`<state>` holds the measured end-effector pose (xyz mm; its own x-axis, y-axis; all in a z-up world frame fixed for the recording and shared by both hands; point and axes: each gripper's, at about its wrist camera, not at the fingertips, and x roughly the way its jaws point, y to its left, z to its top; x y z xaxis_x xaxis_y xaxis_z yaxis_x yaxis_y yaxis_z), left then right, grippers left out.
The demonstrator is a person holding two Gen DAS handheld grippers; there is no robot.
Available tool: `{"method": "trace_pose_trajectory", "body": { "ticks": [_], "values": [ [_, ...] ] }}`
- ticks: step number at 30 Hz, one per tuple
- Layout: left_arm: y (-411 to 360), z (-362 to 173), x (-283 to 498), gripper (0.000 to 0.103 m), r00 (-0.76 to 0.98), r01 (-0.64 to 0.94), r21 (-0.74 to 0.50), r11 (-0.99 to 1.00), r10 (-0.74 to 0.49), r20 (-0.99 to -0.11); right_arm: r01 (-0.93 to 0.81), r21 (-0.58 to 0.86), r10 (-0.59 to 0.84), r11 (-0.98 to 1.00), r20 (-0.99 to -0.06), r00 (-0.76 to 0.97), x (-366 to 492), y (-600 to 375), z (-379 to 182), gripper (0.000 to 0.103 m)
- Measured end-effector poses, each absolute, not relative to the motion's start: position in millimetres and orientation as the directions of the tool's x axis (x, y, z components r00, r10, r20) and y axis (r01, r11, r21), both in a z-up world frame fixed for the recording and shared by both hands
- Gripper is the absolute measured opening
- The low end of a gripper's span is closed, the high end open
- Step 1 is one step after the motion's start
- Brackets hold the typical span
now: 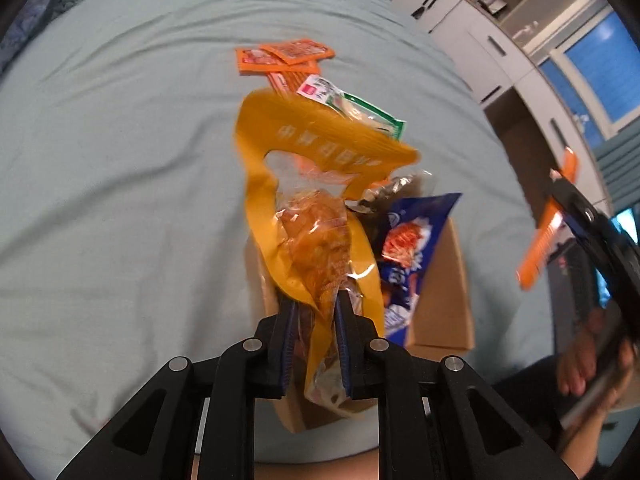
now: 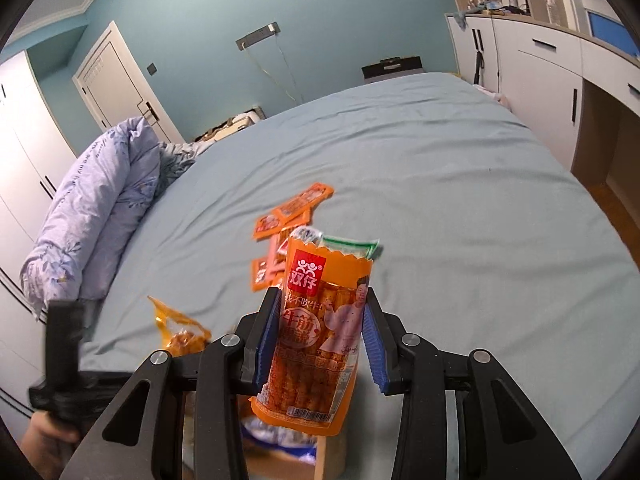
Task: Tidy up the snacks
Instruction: 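Lower both held packs into the box and open both grippers, then move the right gripper to the green-and-white chicken pack and grasp it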
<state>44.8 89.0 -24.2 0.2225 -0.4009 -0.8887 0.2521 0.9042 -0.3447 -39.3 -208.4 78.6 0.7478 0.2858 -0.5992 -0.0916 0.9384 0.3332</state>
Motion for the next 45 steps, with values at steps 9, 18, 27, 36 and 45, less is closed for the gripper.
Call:
{"method": "trace_pose_trajectory", "body": {
  "ticks": [9,18,27,36,45],
  "values": [
    [111.8,19.0,40.1,0.076,0.517,0.190,-0.212,0.959,-0.281,-0.809,-0.142,0.299,0.302,0.944,-0.601,0.740,-46.3,-192.8,72.4,0.037],
    [113.4,-3.8,51.3,0.076,0.464,0.143,-0.203,0.969,-0.247,-0.851,-0.251,0.187,0.308,0.950,-0.696,0.649,-27.2,-150.1,56.5,0.046],
    [94.1,-1.6,46.2,0.076,0.514,0.187,-0.100,0.977,-0.183,-0.838,-0.097,0.169,0.188,0.981,-0.694,0.694,-6.3,-176.7,67.9,0.069],
    [93.6,-0.2,48.5,0.076,0.532,0.183,-0.072,0.980,-0.161,-0.831,0.066,0.181,0.082,0.981,-0.701,0.708,1.1,-203.6,68.6,0.076],
    [93.1,-1.8,56.9,0.076,0.511,0.186,-0.109,0.976,-0.191,-0.838,0.178,0.246,0.084,0.953,-0.776,0.625,25.8,-216.9,51.5,0.077]
  ]
}}
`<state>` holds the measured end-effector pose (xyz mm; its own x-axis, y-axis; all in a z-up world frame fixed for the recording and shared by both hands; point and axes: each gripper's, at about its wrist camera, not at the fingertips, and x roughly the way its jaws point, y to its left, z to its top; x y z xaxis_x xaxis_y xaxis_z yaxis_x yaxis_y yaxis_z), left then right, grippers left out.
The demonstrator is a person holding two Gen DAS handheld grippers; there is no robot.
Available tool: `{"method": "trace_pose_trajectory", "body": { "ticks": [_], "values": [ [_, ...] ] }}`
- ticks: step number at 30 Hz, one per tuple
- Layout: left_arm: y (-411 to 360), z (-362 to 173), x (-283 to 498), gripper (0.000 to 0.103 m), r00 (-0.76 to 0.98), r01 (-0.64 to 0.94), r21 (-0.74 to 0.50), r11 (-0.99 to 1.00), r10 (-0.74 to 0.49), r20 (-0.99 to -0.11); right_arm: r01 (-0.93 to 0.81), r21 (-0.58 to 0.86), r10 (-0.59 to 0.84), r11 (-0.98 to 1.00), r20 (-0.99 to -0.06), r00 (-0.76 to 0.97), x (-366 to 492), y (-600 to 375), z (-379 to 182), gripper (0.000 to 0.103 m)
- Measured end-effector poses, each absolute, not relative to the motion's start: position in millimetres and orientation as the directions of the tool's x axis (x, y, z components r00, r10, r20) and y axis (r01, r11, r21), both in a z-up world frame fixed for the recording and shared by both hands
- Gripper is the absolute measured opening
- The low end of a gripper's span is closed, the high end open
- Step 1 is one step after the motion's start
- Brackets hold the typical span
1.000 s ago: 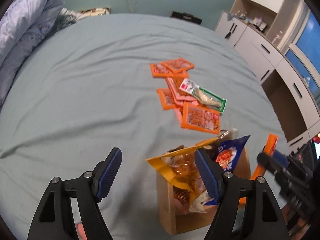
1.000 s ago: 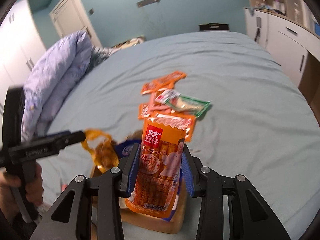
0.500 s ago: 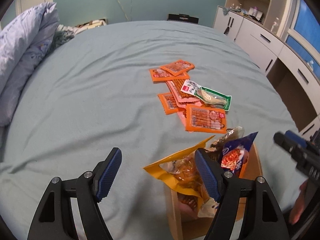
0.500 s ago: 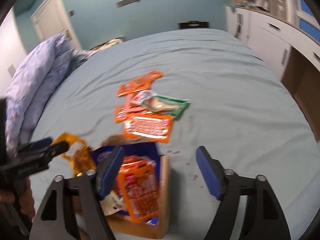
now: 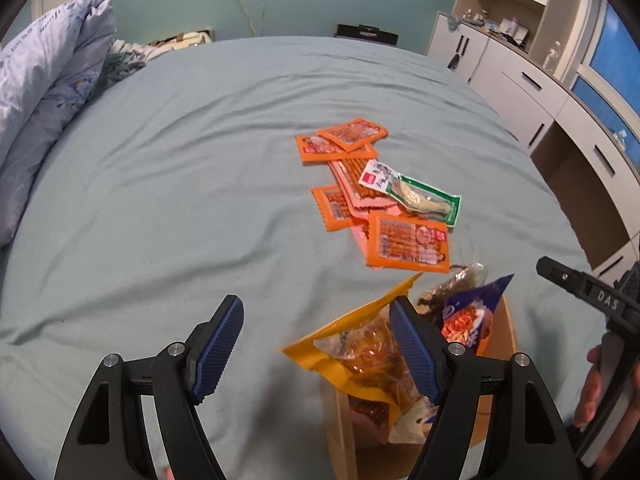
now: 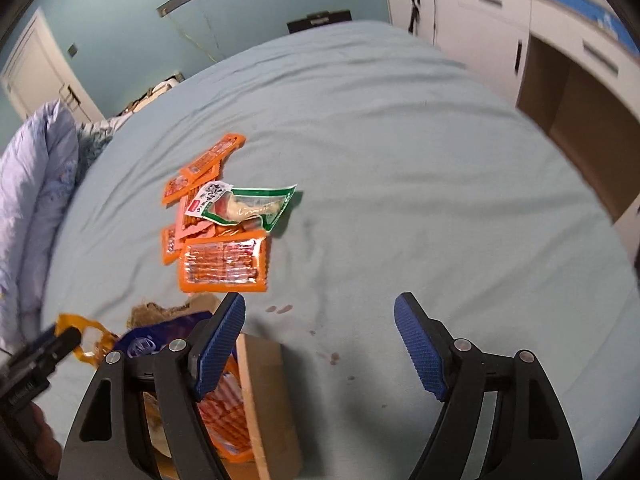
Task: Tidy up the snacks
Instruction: 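Move the right gripper to the green-and-white chicken pack and grasp it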
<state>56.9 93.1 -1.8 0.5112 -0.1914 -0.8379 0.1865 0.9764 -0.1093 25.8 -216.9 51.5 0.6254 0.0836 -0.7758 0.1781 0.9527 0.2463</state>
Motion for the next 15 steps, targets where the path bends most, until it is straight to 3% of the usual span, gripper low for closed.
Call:
{"method": "trace_pose_trajectory", "body": {
  "ticks": [6,15],
  "values": [
    [97.8,9.7,72.0,0.078,0.576,0.162,-0.082,0.983,-0.162,-0.801,0.189,0.217,0.052,0.958,-0.777,0.628,38.1,-221.1,58.0,0.076],
    [118.6,18.2,116.6,0.078,0.651,0.072,-0.187,0.980,-0.188,-0.735,0.171,0.127,-0.011,0.977,-0.771,0.637,67.6,-216.5,54.4,0.076]
  ]
}}
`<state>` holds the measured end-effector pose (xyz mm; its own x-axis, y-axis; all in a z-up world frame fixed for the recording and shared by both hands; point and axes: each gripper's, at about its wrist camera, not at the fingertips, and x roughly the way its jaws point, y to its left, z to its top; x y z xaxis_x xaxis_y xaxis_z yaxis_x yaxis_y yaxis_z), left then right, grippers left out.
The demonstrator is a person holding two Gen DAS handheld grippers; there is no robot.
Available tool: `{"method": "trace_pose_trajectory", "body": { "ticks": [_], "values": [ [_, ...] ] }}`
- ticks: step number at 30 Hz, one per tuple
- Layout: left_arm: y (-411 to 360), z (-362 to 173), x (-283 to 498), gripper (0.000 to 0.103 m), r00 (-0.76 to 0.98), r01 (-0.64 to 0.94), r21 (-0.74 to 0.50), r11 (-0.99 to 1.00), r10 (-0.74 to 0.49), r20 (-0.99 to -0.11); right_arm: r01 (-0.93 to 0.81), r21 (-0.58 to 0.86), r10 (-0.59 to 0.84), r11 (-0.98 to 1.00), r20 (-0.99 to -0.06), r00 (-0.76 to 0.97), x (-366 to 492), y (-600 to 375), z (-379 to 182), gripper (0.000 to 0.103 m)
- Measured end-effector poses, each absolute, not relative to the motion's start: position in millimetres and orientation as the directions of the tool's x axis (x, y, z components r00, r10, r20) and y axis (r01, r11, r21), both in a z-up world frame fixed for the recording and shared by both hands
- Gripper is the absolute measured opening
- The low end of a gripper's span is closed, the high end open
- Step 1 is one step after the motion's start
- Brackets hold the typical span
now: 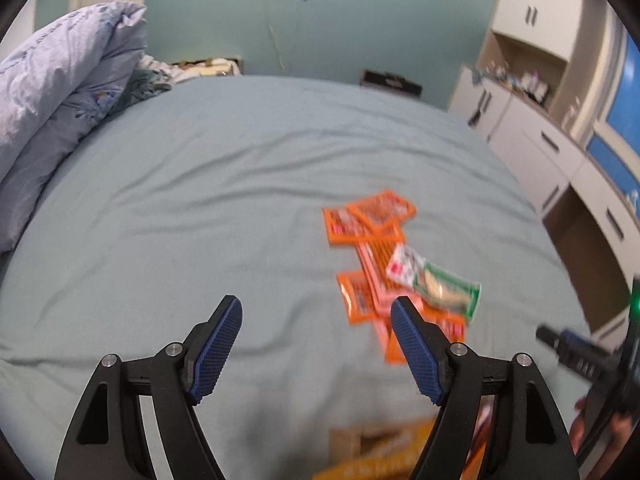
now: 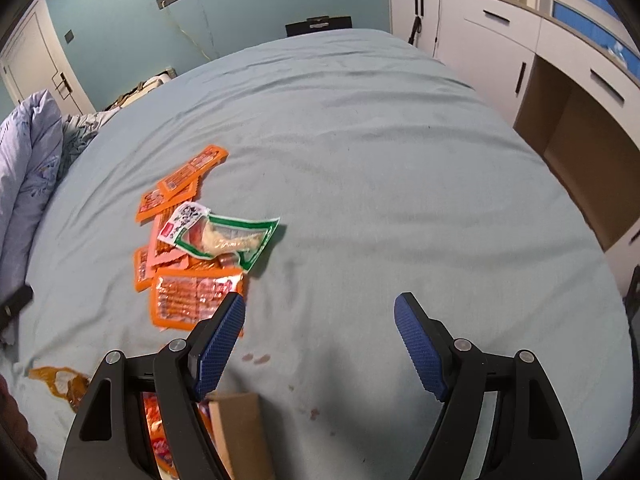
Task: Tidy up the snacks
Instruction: 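Move the right gripper to the green-and-white chicken pack and grasp it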
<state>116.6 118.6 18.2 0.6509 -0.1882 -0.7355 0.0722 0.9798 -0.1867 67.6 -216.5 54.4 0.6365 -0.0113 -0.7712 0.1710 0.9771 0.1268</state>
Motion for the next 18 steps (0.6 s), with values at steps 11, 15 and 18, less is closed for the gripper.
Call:
{"method": "trace_pose_trajectory", "body": {
  "ticks": [11,15,18],
  "values": [
    [148.4,25.9,152.0,0.078,0.650,-0.010,-0.180,0.984,-0.130,-0.749,0.122,0.090,-0.006,0.988,-0.782,0.623,106.2,-216.4,38.7,0.076],
    [142.6,16.6,156.0,0.078,0.618,0.000,-0.175,0.985,-0.138,-0.774,0.098,0.083,0.006,0.992,-0.792,0.611,126.3,-212.0,30.4,0.076],
    [135.8,11.4,159.3,0.078,0.605,0.020,-0.129,0.991,-0.115,-0.788,0.084,0.061,-0.003,0.995,-0.791,0.612,139.9,-209.3,26.7,0.076]
  ]
}}
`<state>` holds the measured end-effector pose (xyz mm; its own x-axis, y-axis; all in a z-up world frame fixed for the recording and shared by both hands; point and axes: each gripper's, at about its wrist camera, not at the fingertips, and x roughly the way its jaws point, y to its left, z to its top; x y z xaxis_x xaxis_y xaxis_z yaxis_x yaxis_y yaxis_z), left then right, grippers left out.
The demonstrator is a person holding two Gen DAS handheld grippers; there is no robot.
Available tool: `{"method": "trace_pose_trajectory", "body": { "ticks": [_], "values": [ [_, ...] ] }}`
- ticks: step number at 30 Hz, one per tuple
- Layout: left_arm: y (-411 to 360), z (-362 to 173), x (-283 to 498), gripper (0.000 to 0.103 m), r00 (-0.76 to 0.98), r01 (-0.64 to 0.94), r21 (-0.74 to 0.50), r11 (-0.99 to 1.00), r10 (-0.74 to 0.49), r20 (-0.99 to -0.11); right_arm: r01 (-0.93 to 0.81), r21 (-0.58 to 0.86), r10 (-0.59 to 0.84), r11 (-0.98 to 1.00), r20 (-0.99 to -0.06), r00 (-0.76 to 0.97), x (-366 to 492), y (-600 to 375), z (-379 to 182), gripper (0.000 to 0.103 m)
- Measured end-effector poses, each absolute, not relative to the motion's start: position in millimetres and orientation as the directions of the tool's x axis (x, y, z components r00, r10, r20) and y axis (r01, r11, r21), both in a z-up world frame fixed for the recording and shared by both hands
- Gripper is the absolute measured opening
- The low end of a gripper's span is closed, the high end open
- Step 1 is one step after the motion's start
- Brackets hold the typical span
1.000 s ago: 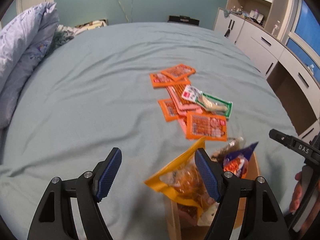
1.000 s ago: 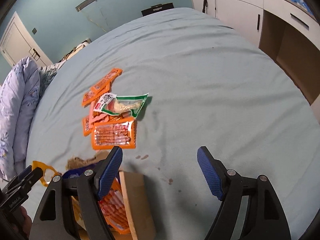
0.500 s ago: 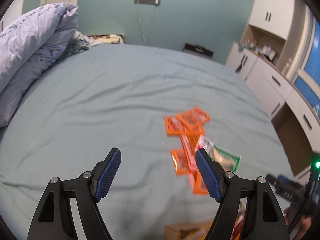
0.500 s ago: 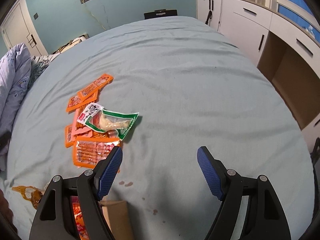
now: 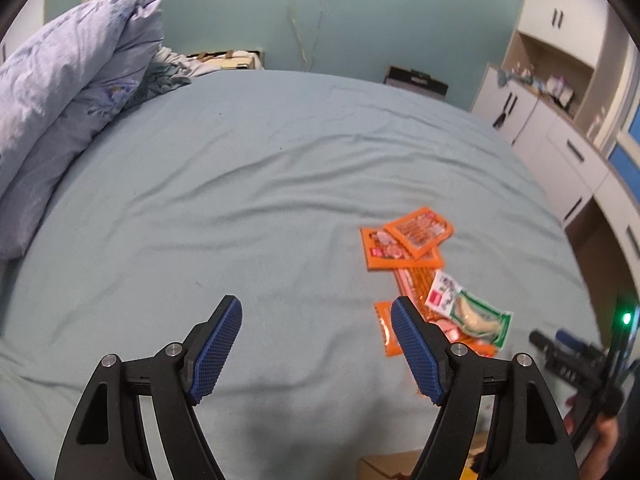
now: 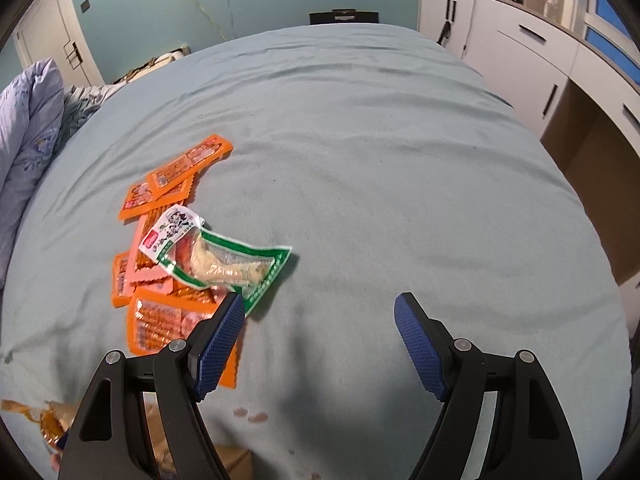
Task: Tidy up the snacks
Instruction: 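Move the right gripper to the green-and-white chicken pack and grasp it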
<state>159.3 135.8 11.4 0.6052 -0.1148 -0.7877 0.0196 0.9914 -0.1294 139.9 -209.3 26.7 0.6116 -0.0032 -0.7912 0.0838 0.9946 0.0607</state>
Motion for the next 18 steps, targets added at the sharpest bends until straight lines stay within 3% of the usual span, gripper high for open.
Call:
{"method": "trace_pose_trajectory", "body": {
  "ticks": [8,14,18],
  "values": [
    [118.3,-5.9,163.1,0.078,0.560,0.065,-0.060,0.996,-0.086,-0.824,0.032,0.062,0.029,0.998,-0.792,0.610,173.4,-205.1,20.1,0.076],
    [110.4,-12.9,165.4,0.078,0.534,0.097,-0.041,0.994,-0.087,-0.841,-0.091,0.182,0.203,0.979,-0.836,0.510,199.5,-195.9,3.8,0.076],
    [105.8,-19.2,166.5,0.078,0.516,0.110,-0.023,0.994,-0.077,-0.853,-0.193,0.121,0.199,0.974,-0.861,0.468,212.0,-170.4,-5.3,0.076]
  ]
}}
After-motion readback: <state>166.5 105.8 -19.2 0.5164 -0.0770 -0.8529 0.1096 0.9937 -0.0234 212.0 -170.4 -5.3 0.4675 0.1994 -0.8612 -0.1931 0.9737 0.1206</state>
